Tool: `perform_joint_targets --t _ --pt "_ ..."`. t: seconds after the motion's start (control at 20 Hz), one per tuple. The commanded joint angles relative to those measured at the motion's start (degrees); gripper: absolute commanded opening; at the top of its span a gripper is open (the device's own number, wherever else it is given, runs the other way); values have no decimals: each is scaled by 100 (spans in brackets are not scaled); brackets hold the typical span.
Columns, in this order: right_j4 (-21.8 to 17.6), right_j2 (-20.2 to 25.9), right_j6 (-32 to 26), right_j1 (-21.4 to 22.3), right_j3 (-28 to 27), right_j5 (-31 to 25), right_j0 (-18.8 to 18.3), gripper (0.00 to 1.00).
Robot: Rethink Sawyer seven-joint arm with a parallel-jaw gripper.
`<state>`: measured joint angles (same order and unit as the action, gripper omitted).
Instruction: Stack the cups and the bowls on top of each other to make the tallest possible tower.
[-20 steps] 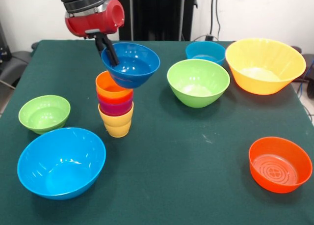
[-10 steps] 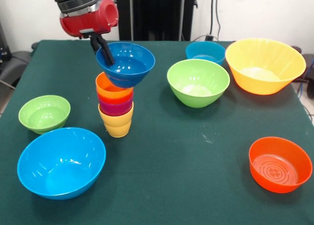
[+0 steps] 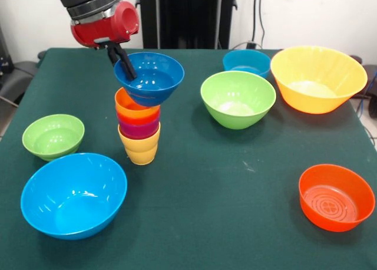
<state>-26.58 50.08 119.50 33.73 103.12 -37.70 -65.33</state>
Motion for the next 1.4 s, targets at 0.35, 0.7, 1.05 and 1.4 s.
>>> perform_joint_targets --t 0.35,0.7,1.05,1.4 --pt "-684 160 -1784 -165 412 -387 -114 0" --pt "-779 135 -1934 -298 303 -394 -186 0" --pt "-904 173 -1983 -398 241 -430 -260 0" --pt "-1098 155 -1949 -559 217 -297 -299 0"
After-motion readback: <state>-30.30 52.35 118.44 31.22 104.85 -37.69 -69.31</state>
